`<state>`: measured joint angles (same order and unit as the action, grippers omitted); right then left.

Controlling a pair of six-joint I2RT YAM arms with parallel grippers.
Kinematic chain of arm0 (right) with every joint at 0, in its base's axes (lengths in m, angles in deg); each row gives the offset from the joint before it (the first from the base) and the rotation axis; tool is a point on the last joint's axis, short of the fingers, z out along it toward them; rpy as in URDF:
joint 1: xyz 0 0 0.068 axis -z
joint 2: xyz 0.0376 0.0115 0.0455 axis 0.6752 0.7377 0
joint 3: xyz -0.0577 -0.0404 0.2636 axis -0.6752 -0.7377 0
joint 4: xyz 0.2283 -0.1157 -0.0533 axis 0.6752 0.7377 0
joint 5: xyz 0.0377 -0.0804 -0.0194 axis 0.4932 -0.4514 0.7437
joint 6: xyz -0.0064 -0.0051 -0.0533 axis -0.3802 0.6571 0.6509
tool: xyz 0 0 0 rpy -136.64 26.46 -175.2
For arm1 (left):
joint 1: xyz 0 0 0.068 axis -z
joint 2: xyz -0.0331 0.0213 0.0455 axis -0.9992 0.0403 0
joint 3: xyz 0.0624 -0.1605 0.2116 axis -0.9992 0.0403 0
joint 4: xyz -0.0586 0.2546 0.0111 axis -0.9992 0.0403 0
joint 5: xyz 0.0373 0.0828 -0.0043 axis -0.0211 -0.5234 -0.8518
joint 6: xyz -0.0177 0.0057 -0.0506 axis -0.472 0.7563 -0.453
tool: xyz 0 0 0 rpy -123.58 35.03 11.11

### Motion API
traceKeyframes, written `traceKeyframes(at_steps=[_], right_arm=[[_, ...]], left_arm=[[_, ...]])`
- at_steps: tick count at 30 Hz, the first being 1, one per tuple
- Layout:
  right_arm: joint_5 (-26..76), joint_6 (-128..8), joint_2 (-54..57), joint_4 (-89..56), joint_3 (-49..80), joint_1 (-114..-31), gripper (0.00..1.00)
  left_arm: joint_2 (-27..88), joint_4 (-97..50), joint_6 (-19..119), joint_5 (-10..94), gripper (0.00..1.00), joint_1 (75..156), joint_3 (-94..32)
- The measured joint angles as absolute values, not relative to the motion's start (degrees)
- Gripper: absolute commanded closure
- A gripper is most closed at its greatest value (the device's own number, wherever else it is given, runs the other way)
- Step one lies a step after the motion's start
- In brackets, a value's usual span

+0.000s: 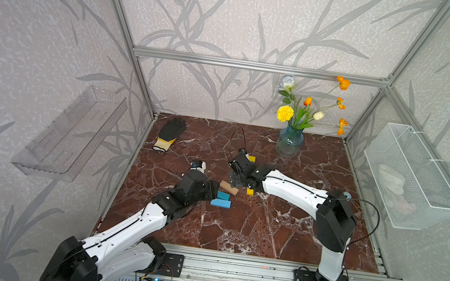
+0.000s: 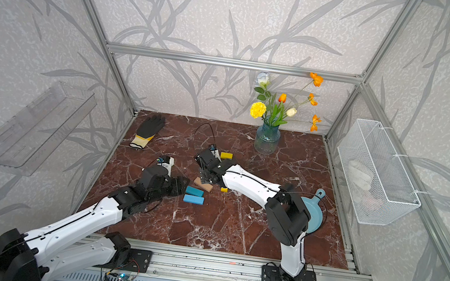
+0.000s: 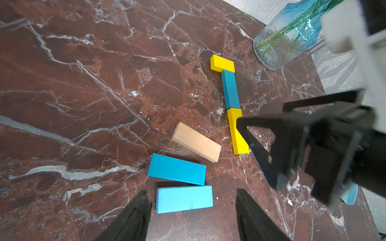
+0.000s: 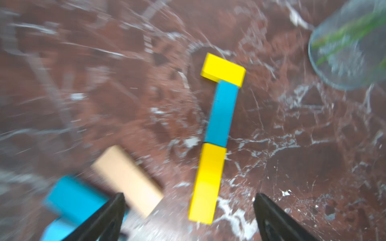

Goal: Assemble a giraffe with building blocks
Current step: Pick up the building block from the center of the board.

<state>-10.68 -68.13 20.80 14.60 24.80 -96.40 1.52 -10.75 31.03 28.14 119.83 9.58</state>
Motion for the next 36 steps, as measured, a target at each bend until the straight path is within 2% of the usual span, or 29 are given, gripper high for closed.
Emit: traceKeyframes(at_steps=[2, 5, 9, 15, 29, 36], right_arm=[[-7.9, -65.8, 18.4, 12.1, 22.5, -99.1, 0.09], [-3.2, -63.0, 16.8, 8.8, 17.5, -100.8, 0.2], [-1.8, -59.3, 20.3, 9.3, 15.5, -100.0, 0.26], [-0.7, -54.8, 29.0, 10.1, 21.6, -99.0, 0.27], [4.7, -54.9, 39.2, 13.2, 34.7, -94.5, 0.27], [5.8, -55.4, 39.5, 15.6, 35.5, -94.0, 0.33]], left_arm=[[-0.2, -9.9, 31.7, 26.6, 0.28, 119.7, 9.5], [-1.3, -5.8, 31.3, 23.0, 0.27, 118.7, 8.5], [-4.3, -4.7, 28.7, 19.5, 0.26, 117.5, 9.5], [-11.2, -5.4, 26.4, 17.1, 0.26, 117.3, 12.7], [-10.3, -5.0, 26.6, 16.6, 0.27, 117.3, 12.7], [-8.4, -5.7, 27.3, 16.7, 0.27, 117.2, 12.7]])
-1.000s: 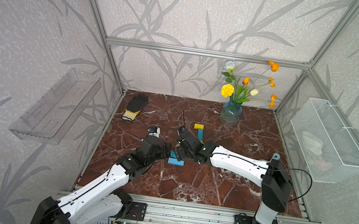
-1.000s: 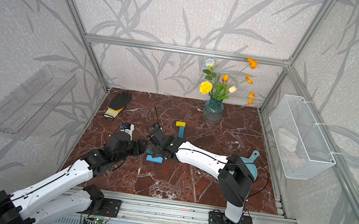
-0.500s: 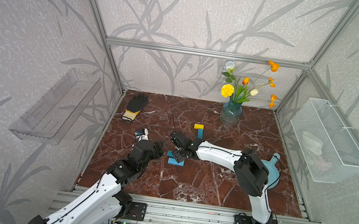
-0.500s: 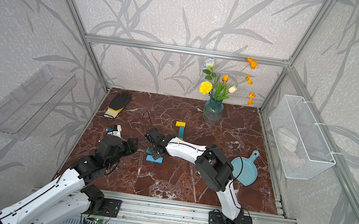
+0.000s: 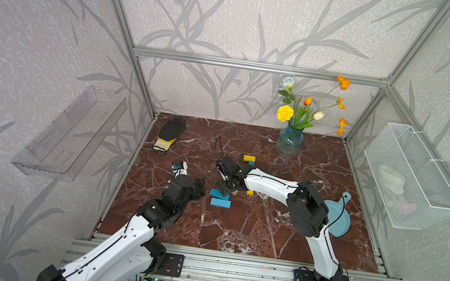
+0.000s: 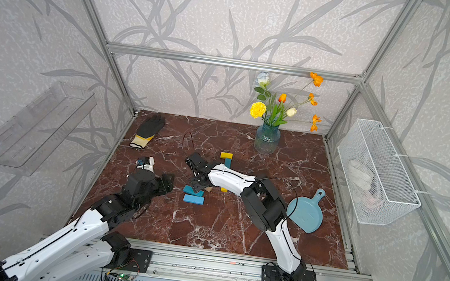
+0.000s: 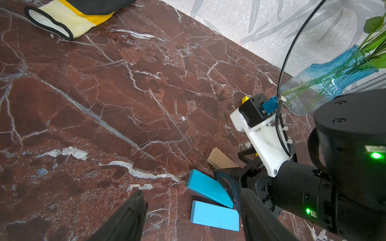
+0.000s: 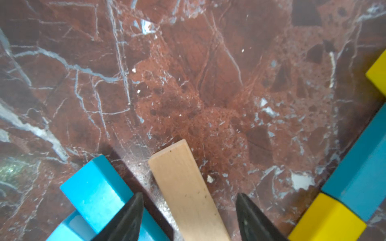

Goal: Assemble a giraffe with building blocks
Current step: Pick up the building block from the center of the board, then assemble the building block at the center of the board.

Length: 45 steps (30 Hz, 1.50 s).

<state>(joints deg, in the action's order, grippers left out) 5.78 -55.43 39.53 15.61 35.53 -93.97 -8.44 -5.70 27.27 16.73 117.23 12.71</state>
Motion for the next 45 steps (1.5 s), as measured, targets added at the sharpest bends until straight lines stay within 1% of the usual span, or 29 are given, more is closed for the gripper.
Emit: traceKeyframes(at_steps=[4, 6, 8, 9, 10, 11, 13, 14, 19, 22, 24, 27, 29, 31, 34, 40, 43, 45], right_arm=[[6.6, -56.2, 39.9, 16.6, 35.6, -93.6, 0.37], [6.9, -56.1, 40.5, 17.9, 36.0, -93.2, 0.42], [7.0, -56.0, 41.7, 19.7, 37.7, -92.9, 0.44], [6.8, -55.9, 42.3, 20.4, 38.9, -92.7, 0.46], [6.6, -55.9, 42.7, 20.9, 39.7, -92.7, 0.53], [6.5, -56.0, 43.1, 21.2, 40.2, -92.6, 0.63], [6.3, -55.5, 43.2, 21.9, 40.5, -92.4, 0.87], [6.6, -55.3, 43.1, 22.1, 40.6, -92.3, 1.0], [8.6, -55.5, 42.6, 22.8, 40.6, -91.5, 1.0], [9.9, -56.9, 39.8, 22.8, 38.5, -90.6, 1.0], [10.9, -59.6, 34.8, 22.6, 35.7, -89.3, 1.0], [12.2, -67.0, 24.3, 21.2, 31.4, -85.0, 1.0], [13.2, -74.3, 16.3, 19.9, 28.4, -79.9, 1.0], [13.4, -80.7, 10.4, 19.5, 25.9, -75.0, 1.0], [10.6, -91.8, 4.5, 21.4, 21.4, -70.1, 1.0], [6.6, -114.3, -4.3, 25.1, 5.4, -71.7, 1.0], [6.2, -116.1, -7.6, 21.4, -1.2, -71.8, 1.0], [5.9, -112.3, -7.4, 19.7, -0.8, -71.8, 1.0]], left_arm=[[-7.1, -6.1, 27.5, 16.9, 0.27, 117.2, 12.7], [-6.6, -6.3, 27.5, 17.0, 0.27, 117.2, 12.7], [-6.5, -6.5, 27.5, 17.1, 0.27, 117.2, 12.7], [-6.5, -6.7, 27.6, 17.2, 0.27, 117.2, 12.7], [-6.5, -6.9, 27.6, 17.2, 0.27, 117.2, 12.7], [-6.5, -7.1, 27.6, 17.2, 0.27, 117.2, 12.7], [-6.3, -7.1, 27.6, 17.3, 0.27, 117.2, 12.7], [-6.2, -7.1, 27.6, 17.3, 0.27, 117.2, 12.7], [-6.2, -7.1, 27.6, 17.4, 0.27, 117.2, 12.6], [-6.2, -7.1, 27.6, 17.4, 0.27, 117.2, 12.6], [-6.2, -7.1, 27.6, 17.4, 0.27, 117.2, 12.6], [-6.2, -7.1, 27.6, 17.6, 0.27, 117.2, 12.6], [-6.2, -7.1, 27.6, 17.8, 0.27, 117.2, 12.6], [-6.2, -7.1, 27.6, 18.1, 0.27, 117.2, 12.6], [-6.2, -7.4, 27.6, 18.5, 0.27, 117.2, 12.6], [-5.5, -8.9, 27.6, 19.8, 0.27, 117.2, 12.6], [-4.9, -9.6, 27.6, 20.8, 0.27, 117.2, 12.6], [-4.7, -9.8, 27.6, 21.2, 0.27, 117.2, 12.6]])
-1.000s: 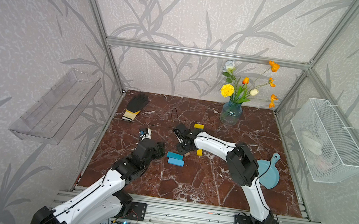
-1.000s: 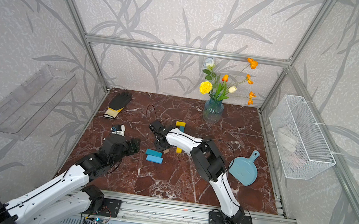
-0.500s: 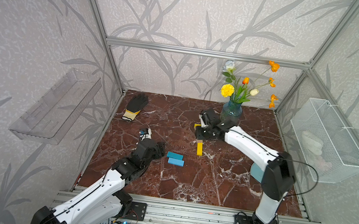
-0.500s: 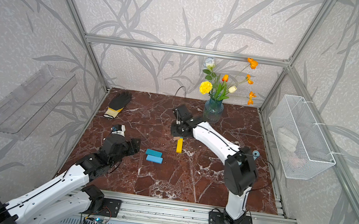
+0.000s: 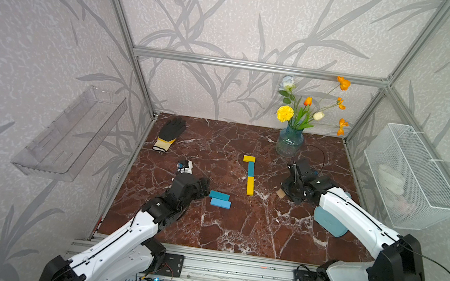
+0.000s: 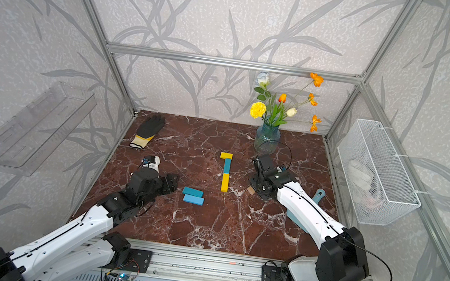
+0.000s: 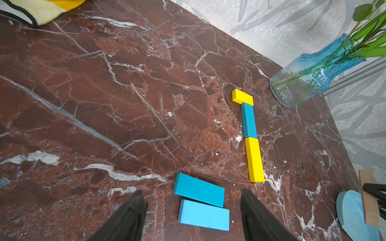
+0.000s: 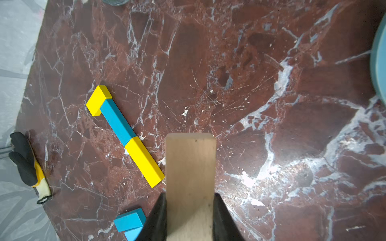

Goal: Assemble a giraffe with building blocks
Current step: Assemble the building block at the center of the board.

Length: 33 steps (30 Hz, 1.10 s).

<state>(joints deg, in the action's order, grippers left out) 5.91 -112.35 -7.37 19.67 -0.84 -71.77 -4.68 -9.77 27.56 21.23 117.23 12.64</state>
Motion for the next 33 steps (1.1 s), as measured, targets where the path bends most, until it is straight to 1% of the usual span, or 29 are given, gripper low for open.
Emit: traceKeyframes(at_steps=[2, 6, 10, 13, 17, 20, 23, 28, 33], right_arm=[[6.9, -103.0, -5.6, 17.5, 2.7, -71.6, 1.0], [11.7, -79.7, -0.3, 14.7, 14.0, -71.5, 1.0], [23.5, -48.4, 1.7, 16.0, 21.4, -71.2, 1.0], [33.7, -23.4, -0.7, 17.8, 19.8, -71.2, 1.0], [40.4, -0.3, -7.0, 20.1, 11.0, -71.4, 1.0], [39.8, 10.1, -5.6, 23.9, 12.1, -71.3, 1.0], [37.6, 16.1, -2.6, 26.3, 13.3, -71.3, 1.0], [34.7, 22.5, 2.8, 29.0, 13.5, -71.3, 1.0], [27.9, 26.6, 10.6, 29.5, 13.7, -72.2, 1.0]], left_arm=[[-4.6, -10.0, 27.6, 21.6, 0.27, 117.2, 12.6], [-4.6, -10.9, 27.7, 22.5, 0.27, 117.2, 12.6], [-4.0, -12.5, 27.9, 23.7, 0.27, 117.2, 12.9], [-3.3, -13.3, 28.1, 24.4, 0.27, 117.2, 13.0], [-2.7, -14.1, 28.5, 25.3, 0.27, 117.2, 13.0], [-2.7, -14.8, 28.7, 25.8, 0.27, 117.2, 13.1], [-2.7, -15.0, 29.0, 25.9, 0.27, 117.2, 13.2], [-2.6, -15.6, 29.0, 26.3, 0.27, 117.2, 13.8], [-2.6, -16.0, 29.0, 27.2, 0.27, 117.2, 14.0]])
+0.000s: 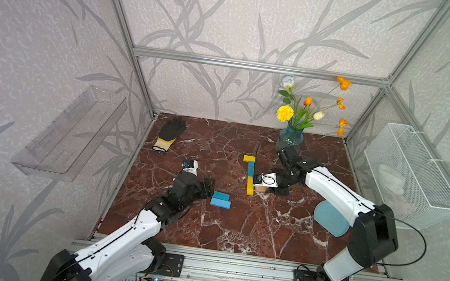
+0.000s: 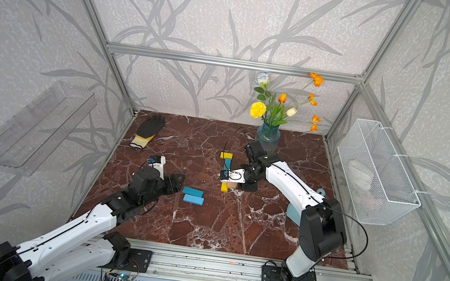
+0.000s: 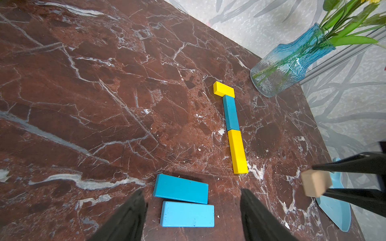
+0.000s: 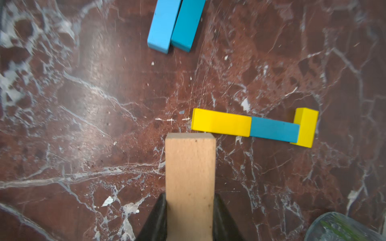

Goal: Assemble a giraffe with building blocks
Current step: Assemble the building block at the center of the board.

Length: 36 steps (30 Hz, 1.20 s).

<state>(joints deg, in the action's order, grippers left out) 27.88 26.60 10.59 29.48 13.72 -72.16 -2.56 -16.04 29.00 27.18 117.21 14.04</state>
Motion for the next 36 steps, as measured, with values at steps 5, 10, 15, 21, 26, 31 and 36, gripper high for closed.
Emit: traceKeyframes(at_steps=[5, 10, 15, 21, 26, 31, 36], right_arm=[[22.8, 26.6, 16.0, 25.7, 12.9, -72.9, 1.0], [20.3, 26.3, 19.1, 22.0, 12.9, -73.2, 1.0], [19.6, 26.0, 21.4, 20.2, 12.9, -73.2, 1.0], [20.2, 24.5, 22.4, 19.5, 12.9, -72.9, 0.8], [20.8, 23.4, 23.0, 19.4, 13.0, -72.7, 0.28], [21.2, 23.2, 23.5, 19.8, 13.0, -72.4, 0.01], [21.6, 23.0, 23.6, 20.1, 13.0, -72.1, 0.01]], left_arm=[[-2.6, -16.1, 29.0, 27.3, 0.27, 117.2, 14.1], [-2.6, -16.1, 29.0, 27.3, 0.27, 117.2, 14.1], [-2.6, -16.1, 29.3, 27.3, 0.27, 117.2, 14.1], [-2.6, -15.8, 30.0, 27.3, 0.27, 117.2, 14.1], [-2.6, -15.4, 30.3, 27.3, 0.27, 117.2, 14.1], [-2.6, -15.2, 30.5, 27.3, 0.27, 117.2, 14.1], [-2.6, -15.0, 30.7, 27.3, 0.28, 117.2, 14.1]])
